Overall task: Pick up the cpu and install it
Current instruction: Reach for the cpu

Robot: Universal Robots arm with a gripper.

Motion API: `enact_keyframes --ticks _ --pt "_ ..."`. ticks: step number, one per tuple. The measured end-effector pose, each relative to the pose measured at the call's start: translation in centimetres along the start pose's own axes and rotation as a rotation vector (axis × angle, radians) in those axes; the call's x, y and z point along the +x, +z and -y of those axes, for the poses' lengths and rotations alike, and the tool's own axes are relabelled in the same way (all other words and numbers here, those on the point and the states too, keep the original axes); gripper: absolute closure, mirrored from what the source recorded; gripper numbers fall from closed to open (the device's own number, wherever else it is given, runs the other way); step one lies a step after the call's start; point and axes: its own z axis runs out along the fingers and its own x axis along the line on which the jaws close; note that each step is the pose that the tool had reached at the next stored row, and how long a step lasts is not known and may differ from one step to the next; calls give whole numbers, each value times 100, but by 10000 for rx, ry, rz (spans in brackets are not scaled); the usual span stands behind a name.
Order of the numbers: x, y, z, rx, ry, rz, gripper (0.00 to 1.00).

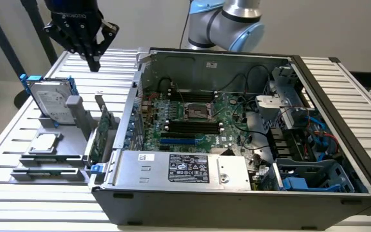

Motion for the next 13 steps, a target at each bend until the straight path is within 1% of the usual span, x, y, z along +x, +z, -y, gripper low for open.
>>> enact_keyframes --ticks 13 --pt "590 77 45 5 1 2 89"
